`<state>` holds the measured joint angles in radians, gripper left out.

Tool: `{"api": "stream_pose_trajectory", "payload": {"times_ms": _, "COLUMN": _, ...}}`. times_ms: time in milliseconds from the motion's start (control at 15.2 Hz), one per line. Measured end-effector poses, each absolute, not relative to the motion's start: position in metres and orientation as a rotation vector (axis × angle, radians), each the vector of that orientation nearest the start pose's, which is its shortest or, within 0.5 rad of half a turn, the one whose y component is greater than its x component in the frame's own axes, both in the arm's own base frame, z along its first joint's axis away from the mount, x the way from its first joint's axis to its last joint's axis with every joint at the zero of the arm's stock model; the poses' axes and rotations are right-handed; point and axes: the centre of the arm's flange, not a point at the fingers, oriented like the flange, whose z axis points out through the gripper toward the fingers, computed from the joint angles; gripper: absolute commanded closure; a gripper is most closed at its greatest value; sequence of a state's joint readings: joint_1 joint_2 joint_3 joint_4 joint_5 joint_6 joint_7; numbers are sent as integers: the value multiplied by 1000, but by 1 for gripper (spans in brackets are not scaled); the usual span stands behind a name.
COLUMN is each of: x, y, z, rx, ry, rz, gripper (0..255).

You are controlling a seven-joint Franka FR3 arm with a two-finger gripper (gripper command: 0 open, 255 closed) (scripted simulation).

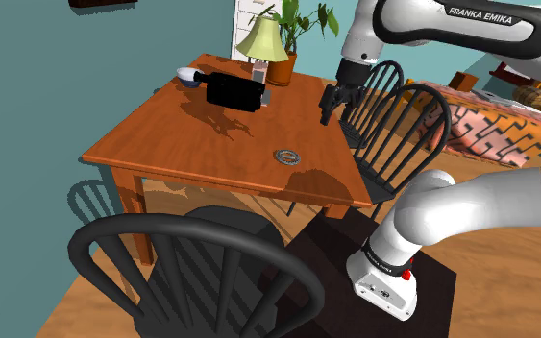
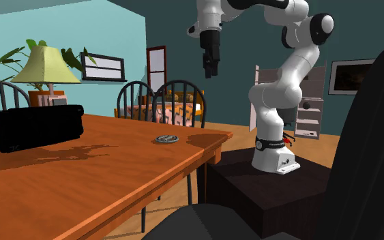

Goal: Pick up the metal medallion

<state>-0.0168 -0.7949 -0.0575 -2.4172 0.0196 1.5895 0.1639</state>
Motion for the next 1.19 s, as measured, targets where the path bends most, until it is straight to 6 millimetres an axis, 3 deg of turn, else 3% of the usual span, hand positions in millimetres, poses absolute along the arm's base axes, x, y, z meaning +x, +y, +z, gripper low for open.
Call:
{"api": "stream_pose_trajectory", "payload": {"times_ms": 264, "x": 319, "y": -31, "z": 544, "rx": -3081, "ry": 249, "rz": 55, "gripper": 0}}
{"api": "stream_pose_trajectory", "payload": {"times_ms": 858, "x": 379, "y": -65, "z": 452, "rx": -3125, "ry": -154, "rz": 38, "gripper": 0}}
{"api": "stream_pose_trajectory", "payload": {"times_ms": 1188, "x": 419, "y": -74, "z": 400, "rx": -3126, "ry": -386, "rz": 27, "gripper": 0}}
